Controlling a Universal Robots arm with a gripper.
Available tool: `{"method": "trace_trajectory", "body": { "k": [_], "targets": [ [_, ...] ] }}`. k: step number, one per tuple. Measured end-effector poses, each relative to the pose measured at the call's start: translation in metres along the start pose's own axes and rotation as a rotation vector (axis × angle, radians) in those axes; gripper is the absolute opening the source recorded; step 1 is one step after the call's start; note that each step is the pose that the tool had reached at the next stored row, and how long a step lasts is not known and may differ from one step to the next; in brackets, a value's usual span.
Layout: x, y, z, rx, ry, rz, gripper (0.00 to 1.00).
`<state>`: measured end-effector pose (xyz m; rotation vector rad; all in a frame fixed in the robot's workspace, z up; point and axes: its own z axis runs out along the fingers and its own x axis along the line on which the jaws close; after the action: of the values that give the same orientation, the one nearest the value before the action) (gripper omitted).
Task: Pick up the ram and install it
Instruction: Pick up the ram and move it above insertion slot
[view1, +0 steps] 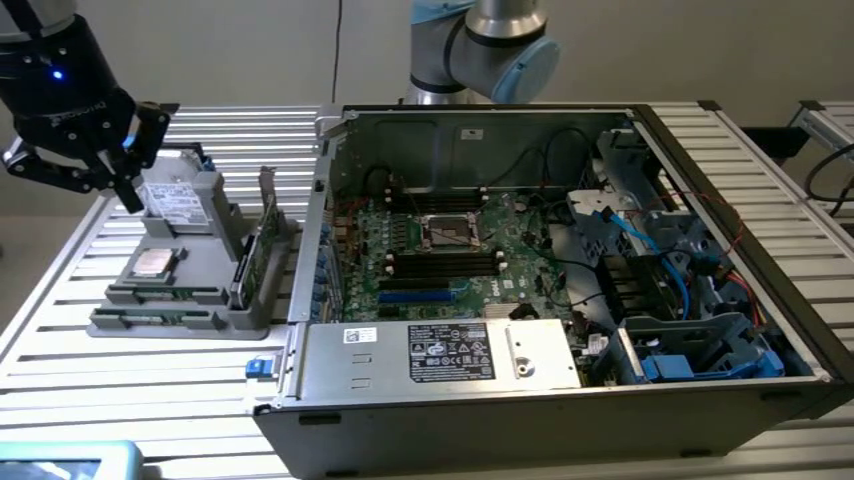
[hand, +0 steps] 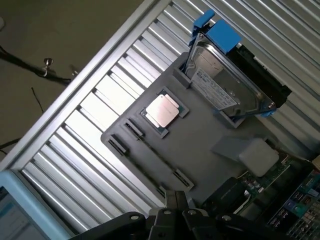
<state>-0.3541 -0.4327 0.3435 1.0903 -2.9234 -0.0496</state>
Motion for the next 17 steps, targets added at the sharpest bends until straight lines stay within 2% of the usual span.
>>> {"method": "trace_trajectory", "body": {
  "k": [9,17],
  "targets": [
    [0.0012,0.0010,0.0002,0.0024,0.0030,-0.106,0.11],
    [0.0014,0.0011,0.0002,0.0039,0.0077,-0.244,0.11]
  ]
}}
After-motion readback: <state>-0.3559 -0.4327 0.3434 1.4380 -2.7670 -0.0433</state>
